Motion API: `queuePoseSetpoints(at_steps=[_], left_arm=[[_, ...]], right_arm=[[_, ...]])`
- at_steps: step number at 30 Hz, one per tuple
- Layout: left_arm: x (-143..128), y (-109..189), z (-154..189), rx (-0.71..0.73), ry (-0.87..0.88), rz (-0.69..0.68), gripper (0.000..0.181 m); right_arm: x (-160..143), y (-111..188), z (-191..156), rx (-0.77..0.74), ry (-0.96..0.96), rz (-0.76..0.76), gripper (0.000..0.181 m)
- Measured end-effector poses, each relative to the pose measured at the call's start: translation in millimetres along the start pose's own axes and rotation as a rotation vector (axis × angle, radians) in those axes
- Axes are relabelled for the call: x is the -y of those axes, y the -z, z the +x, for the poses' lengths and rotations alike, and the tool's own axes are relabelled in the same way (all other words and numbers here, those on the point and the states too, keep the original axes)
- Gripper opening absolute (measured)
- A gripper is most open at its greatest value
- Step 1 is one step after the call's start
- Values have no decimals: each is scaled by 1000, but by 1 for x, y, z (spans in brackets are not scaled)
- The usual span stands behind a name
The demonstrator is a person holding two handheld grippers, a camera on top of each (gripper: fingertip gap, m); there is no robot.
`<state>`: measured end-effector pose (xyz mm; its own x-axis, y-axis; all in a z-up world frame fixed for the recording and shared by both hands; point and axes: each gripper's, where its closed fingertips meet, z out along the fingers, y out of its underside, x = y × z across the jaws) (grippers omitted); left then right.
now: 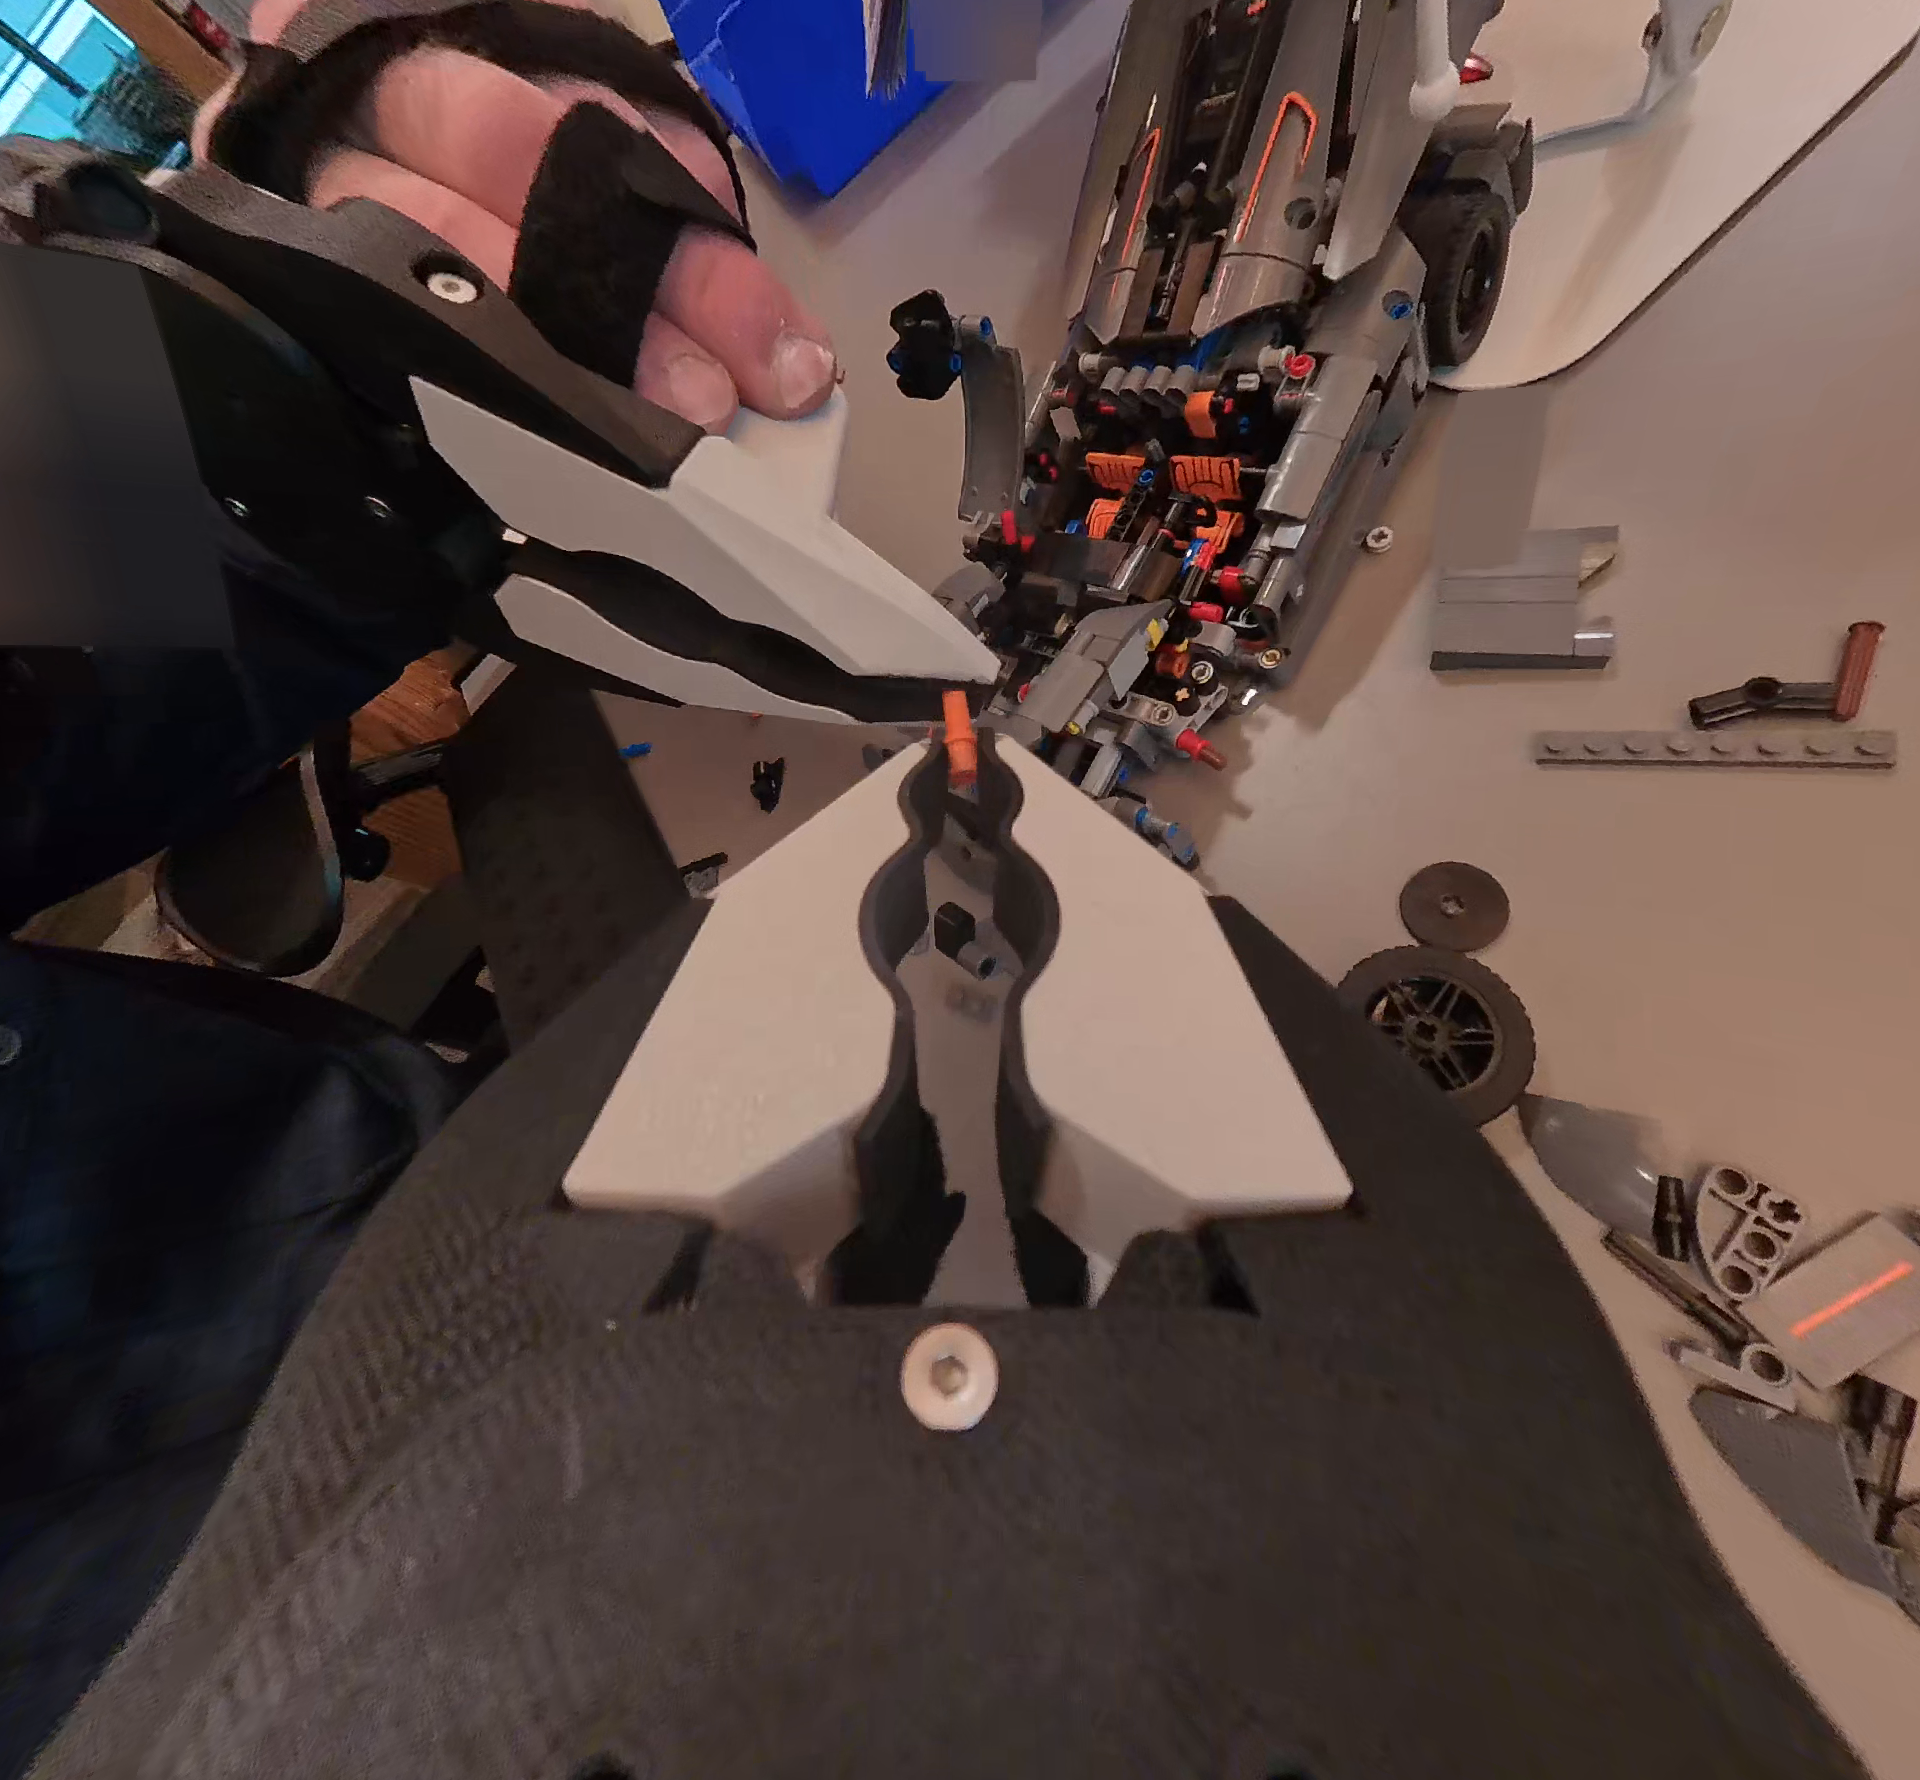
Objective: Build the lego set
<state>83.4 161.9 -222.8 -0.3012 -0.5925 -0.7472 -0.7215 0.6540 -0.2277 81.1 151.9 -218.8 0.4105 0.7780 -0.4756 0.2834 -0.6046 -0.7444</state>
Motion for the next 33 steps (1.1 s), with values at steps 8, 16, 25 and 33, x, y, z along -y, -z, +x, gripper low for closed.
queuePoseSetpoints(at_steps=[8, 16, 25, 33], left_arm=[[-3, 5, 5, -39, 51, 45, 1], [-5, 4, 14, -107, 36, 46, 1], [-33, 8, 25, -237, 313, -54, 52], [-48, 19, 61, -235, 402, -113, 69]], right_arm=[[1, -3, -4, -121, 250, -73, 3], [-9, -12, -1, -189, 309, -200, 3], [-28, -26, 16, -234, 120, -212, 2], [-43, -37, 24, -263, 89, -239, 2]])
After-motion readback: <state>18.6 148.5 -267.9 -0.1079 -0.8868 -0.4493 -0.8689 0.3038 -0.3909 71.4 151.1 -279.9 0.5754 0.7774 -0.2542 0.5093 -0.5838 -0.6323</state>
